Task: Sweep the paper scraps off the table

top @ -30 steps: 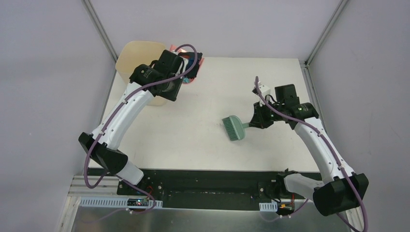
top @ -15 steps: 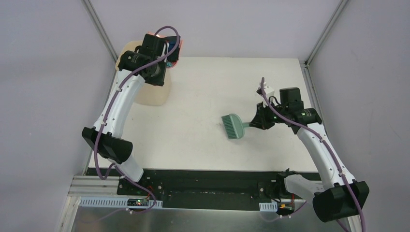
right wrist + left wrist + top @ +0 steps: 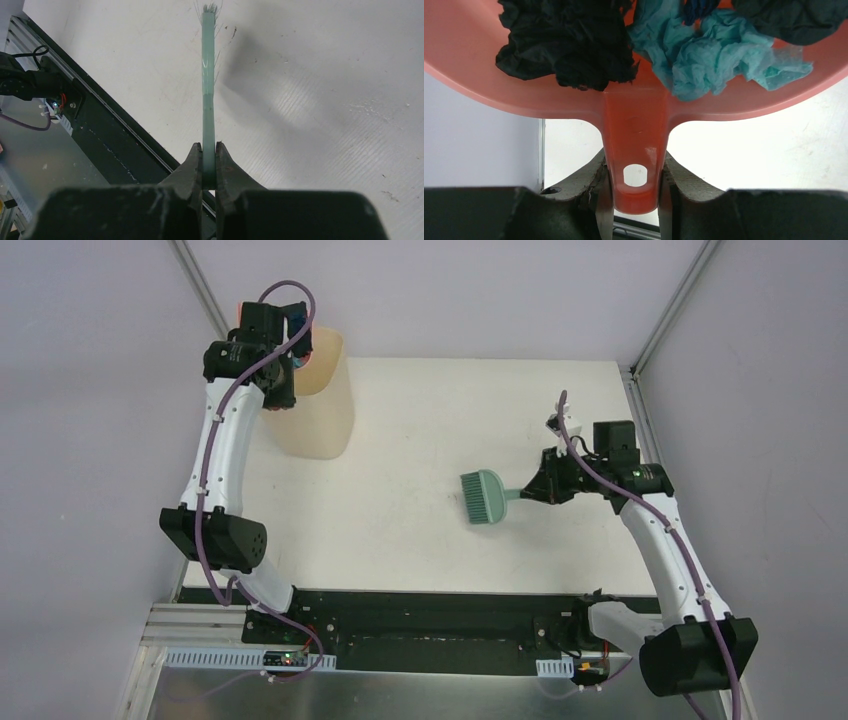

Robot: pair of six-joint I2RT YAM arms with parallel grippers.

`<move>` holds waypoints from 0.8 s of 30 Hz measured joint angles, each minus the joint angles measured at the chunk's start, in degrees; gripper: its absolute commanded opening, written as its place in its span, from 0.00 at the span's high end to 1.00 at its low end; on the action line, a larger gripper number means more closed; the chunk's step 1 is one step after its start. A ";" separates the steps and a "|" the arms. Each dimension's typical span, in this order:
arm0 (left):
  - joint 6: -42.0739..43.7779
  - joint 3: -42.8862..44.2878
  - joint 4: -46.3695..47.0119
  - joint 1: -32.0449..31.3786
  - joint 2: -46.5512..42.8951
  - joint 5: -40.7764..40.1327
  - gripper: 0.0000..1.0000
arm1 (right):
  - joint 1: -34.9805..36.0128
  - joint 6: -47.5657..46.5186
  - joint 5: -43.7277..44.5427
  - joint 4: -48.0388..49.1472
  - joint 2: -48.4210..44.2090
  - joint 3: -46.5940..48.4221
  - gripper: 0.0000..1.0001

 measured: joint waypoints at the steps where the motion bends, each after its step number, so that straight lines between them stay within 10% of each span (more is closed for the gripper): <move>1: 0.22 -0.81 0.37 0.35 0.00 0.00 1.00 | -0.15 0.17 -0.31 -0.04 0.00 0.00 1.00; 24: 4.37 2.19 0.74 1.42 2.38 -11.32 1.00 | 2.97 -0.37 -7.02 5.64 -6.25 -7.21 1.00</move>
